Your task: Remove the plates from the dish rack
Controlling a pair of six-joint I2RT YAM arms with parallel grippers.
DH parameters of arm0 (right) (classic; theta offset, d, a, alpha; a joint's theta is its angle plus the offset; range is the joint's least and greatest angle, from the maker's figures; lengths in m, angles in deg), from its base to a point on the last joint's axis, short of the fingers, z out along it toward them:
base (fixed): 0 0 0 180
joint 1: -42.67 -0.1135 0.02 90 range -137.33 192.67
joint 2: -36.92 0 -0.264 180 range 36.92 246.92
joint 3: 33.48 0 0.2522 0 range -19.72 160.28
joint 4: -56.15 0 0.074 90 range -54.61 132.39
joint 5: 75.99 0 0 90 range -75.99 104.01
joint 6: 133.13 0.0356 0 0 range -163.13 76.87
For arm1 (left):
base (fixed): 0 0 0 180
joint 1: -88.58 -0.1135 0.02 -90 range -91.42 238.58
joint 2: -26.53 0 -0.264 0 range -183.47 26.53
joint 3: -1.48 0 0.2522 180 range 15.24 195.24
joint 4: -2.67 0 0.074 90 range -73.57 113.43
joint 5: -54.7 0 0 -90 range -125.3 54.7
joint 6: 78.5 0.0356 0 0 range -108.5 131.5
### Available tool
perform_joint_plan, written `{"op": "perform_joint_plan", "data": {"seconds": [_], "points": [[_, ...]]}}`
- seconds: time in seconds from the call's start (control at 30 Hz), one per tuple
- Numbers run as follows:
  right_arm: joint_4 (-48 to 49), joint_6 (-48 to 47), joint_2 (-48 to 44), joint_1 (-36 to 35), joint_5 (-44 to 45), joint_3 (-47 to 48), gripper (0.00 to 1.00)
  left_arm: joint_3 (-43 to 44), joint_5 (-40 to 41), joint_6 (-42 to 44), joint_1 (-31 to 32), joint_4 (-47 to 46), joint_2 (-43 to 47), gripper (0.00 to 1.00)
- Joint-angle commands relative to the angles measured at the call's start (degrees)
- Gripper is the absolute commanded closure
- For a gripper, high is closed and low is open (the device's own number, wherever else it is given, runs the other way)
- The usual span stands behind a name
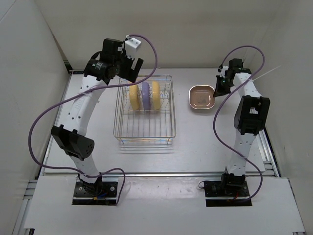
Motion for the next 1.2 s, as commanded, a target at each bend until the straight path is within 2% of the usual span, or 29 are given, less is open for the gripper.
{"op": "perform_joint_plan", "data": {"seconds": [0.0, 0.33, 0.63, 0.67, 0.7, 0.77, 0.87, 0.93, 1.0, 1.03, 1.07, 1.17], "points": [[-2.4, -0.5, 2.2, 0.2, -1.7, 5.6, 1.00, 0.3, -11.3, -4.5, -3.0, 1.1, 4.5, 0.01], [-5.3, -2.7, 8.0, 0.7, -1.1, 10.6, 1.00, -6.9, -15.0, -5.0, -4.9, -0.6, 8.5, 0.01], [-5.3, -2.0, 10.2, 0.7, -1.6, 12.3, 0.85, -8.6, -16.1, -6.1, -5.4, -0.6, 9.6, 0.01], [-5.3, -2.0, 10.2, 0.7, -1.6, 12.3, 0.82, -9.2, -16.1, -6.1, -5.4, -0.6, 9.6, 0.01], [-5.3, -2.0, 10.2, 0.7, -1.6, 12.3, 0.72, -9.2, -16.1, -6.1, -5.4, -0.6, 10.1, 0.01], [-5.3, -2.0, 10.2, 0.7, -1.6, 12.9, 0.71, -9.7, -16.1, -6.1, -6.0, -0.6, 10.1, 0.01], [-6.0, -2.0, 8.1, 0.7, -1.1, 14.0, 0.64, -11.0, -17.3, -6.6, -7.0, -1.2, 10.6, 0.01], [-6.0, -2.0, 4.9, 1.2, -0.5, 14.0, 0.50, -12.4, -18.2, -7.3, -8.2, -1.9, 11.2, 0.01], [-6.6, -2.0, 0.5, 1.2, 0.0, 13.3, 0.31, -14.7, -20.2, -8.6, -9.2, -3.6, 11.8, 0.01], [-6.6, -2.0, -1.0, 1.2, 0.0, 13.3, 0.09, -15.6, -22.7, -8.6, -10.5, -4.2, 11.8, 0.01], [-7.4, -2.5, -2.6, 1.2, 0.0, 13.3, 0.00, -16.3, -24.0, -9.5, -11.0, -4.7, 11.8, 0.01], [-10.4, -3.3, -9.7, 1.2, -2.4, 11.2, 0.00, -17.7, -30.9, -12.1, -13.9, -6.8, 10.9, 0.01]]}}
